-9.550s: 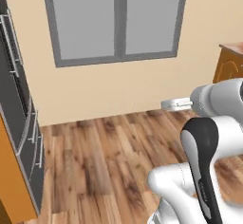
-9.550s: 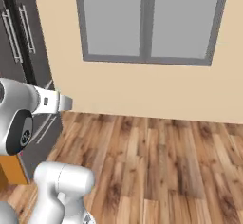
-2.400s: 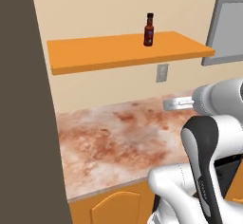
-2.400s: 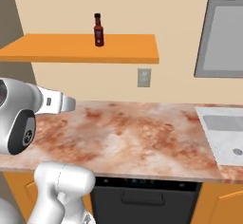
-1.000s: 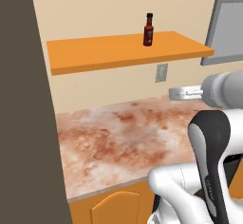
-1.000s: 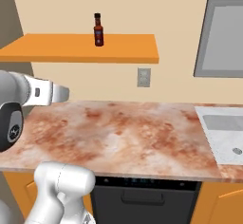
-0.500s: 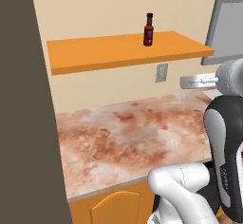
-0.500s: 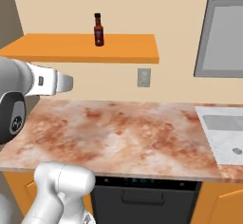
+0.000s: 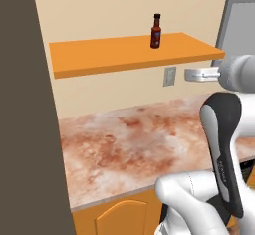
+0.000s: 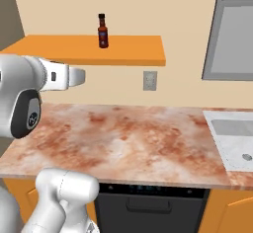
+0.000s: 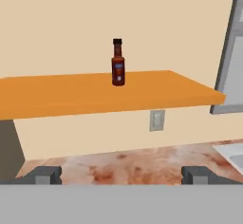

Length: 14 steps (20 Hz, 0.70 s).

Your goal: Take 2 condiments from the cabinet and move them on the counter near the stove.Make sure the condiments are lined up with each other, next to each other.

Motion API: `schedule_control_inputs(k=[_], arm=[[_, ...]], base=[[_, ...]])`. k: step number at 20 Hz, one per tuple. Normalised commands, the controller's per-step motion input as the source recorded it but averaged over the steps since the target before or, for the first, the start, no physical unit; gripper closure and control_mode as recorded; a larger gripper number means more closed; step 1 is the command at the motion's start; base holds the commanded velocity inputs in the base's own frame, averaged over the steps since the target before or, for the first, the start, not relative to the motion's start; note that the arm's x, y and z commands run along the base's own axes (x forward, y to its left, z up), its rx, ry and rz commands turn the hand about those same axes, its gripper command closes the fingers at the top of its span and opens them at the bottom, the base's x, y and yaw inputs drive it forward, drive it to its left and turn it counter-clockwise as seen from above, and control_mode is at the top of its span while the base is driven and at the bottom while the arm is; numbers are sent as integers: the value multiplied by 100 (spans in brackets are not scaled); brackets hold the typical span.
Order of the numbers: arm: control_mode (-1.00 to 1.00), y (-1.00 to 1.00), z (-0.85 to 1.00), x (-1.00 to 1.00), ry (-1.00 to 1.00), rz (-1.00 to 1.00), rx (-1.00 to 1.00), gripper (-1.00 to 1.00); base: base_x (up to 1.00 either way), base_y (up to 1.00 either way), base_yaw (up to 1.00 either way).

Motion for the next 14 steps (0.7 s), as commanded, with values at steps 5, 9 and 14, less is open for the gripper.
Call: schedule_control_inputs(k=[5,9,14], arm=[[-100,0,16,54,-1,-13,0,-100],[-100,0,22,46,0,-6,0,-100],[-100,0,8,45,0,0,0,-100]], base=[[0,0,0],[0,0,0],[0,0,0]])
